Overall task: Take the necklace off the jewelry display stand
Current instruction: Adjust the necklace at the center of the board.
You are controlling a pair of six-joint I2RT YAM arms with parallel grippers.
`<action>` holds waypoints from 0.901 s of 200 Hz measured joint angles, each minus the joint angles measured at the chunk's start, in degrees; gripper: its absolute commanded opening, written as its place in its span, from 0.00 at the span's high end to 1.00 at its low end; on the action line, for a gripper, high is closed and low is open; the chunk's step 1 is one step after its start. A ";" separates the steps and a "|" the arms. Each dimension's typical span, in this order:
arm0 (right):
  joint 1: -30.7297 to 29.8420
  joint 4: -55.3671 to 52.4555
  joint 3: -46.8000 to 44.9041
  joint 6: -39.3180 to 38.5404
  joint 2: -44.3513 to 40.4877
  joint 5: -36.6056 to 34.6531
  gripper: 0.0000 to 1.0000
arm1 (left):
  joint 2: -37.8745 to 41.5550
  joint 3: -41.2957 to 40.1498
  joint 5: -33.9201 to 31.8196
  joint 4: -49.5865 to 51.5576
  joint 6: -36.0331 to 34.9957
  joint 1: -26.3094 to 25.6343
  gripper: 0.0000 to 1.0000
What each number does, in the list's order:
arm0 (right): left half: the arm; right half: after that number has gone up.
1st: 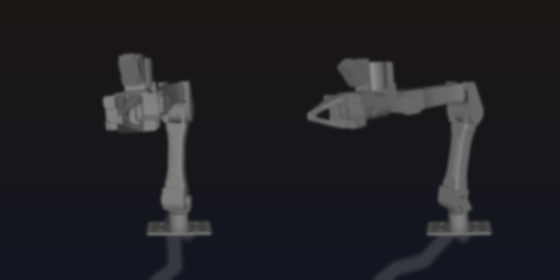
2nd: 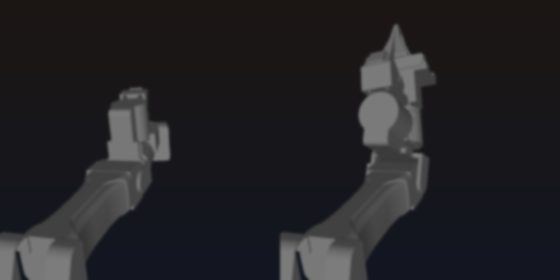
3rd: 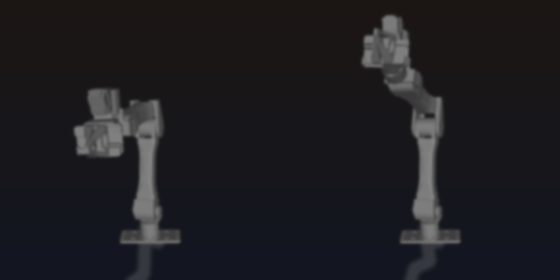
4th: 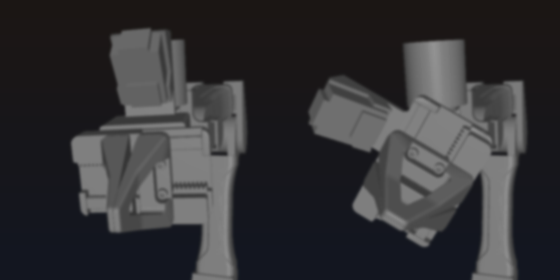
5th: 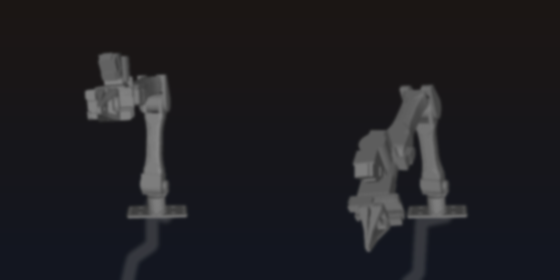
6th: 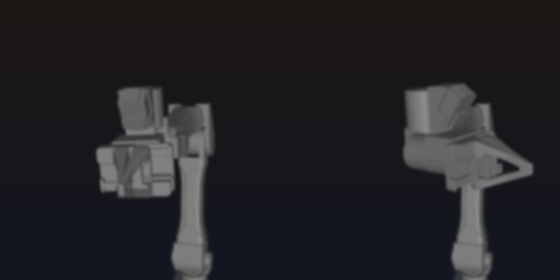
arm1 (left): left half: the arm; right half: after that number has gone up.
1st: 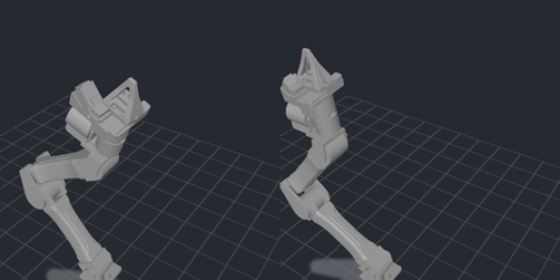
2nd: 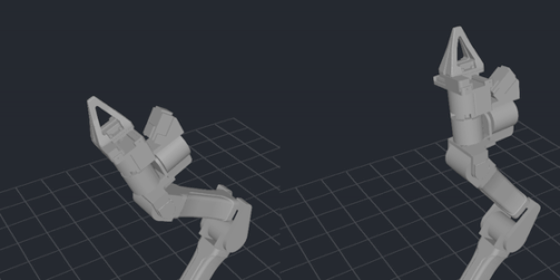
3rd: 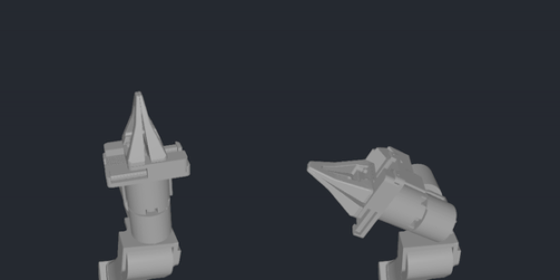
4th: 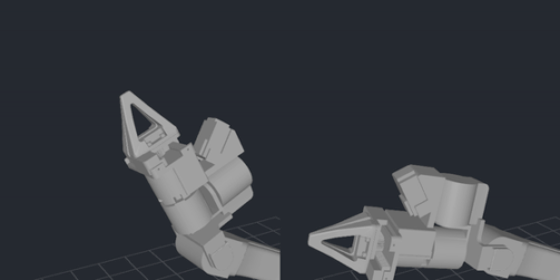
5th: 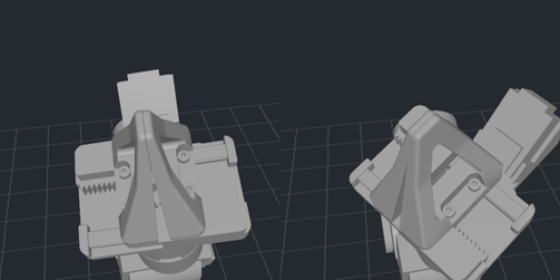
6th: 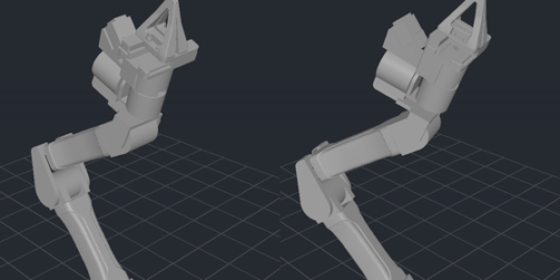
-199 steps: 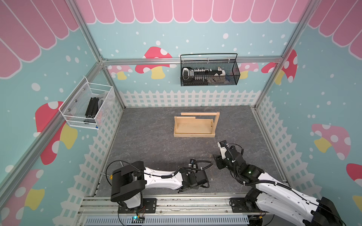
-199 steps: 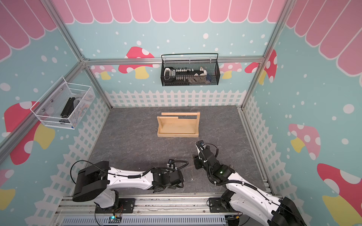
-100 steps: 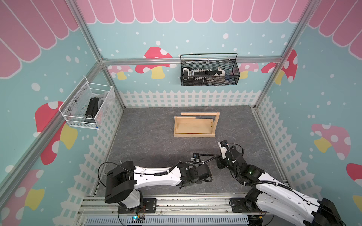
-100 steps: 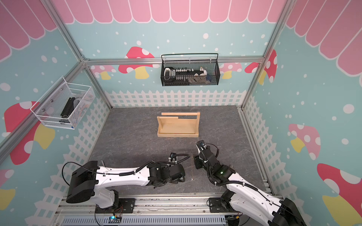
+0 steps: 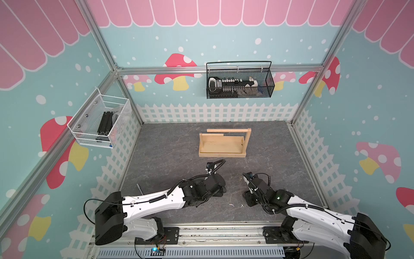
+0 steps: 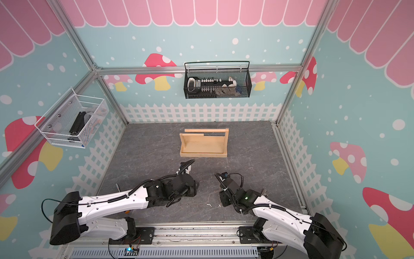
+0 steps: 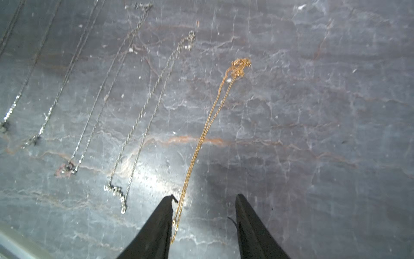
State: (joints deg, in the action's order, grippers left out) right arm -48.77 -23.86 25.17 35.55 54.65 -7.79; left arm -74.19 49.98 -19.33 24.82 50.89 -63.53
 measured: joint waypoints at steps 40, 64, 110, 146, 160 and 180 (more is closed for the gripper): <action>-2.58 -5.81 0.26 4.50 -3.78 0.20 0.55 | 4.42 -2.86 0.07 -2.56 -2.91 0.02 0.51; -5.75 -8.13 2.03 7.06 -1.25 -0.92 0.52 | 8.15 -5.84 0.81 -3.13 -3.67 0.02 0.51; -8.35 -8.39 4.39 13.70 4.07 -5.35 0.49 | 15.74 -9.03 3.80 -3.26 -4.48 0.02 0.51; -8.35 -9.90 5.09 17.97 4.92 -9.18 0.48 | 24.06 -13.11 3.91 -2.95 -4.44 0.02 0.51; -8.35 -10.60 6.14 19.15 7.08 -9.99 0.48 | 26.14 -14.29 3.93 -2.62 -4.42 0.02 0.51; -8.35 -10.69 7.17 20.31 9.84 -10.27 0.48 | 26.99 -14.60 3.93 -1.92 -4.42 0.02 0.51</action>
State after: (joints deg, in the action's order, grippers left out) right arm -57.12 -34.54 32.34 55.86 64.49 -18.06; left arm -47.20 35.38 -15.40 22.90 46.48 -63.51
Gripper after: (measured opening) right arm 0.524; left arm 0.495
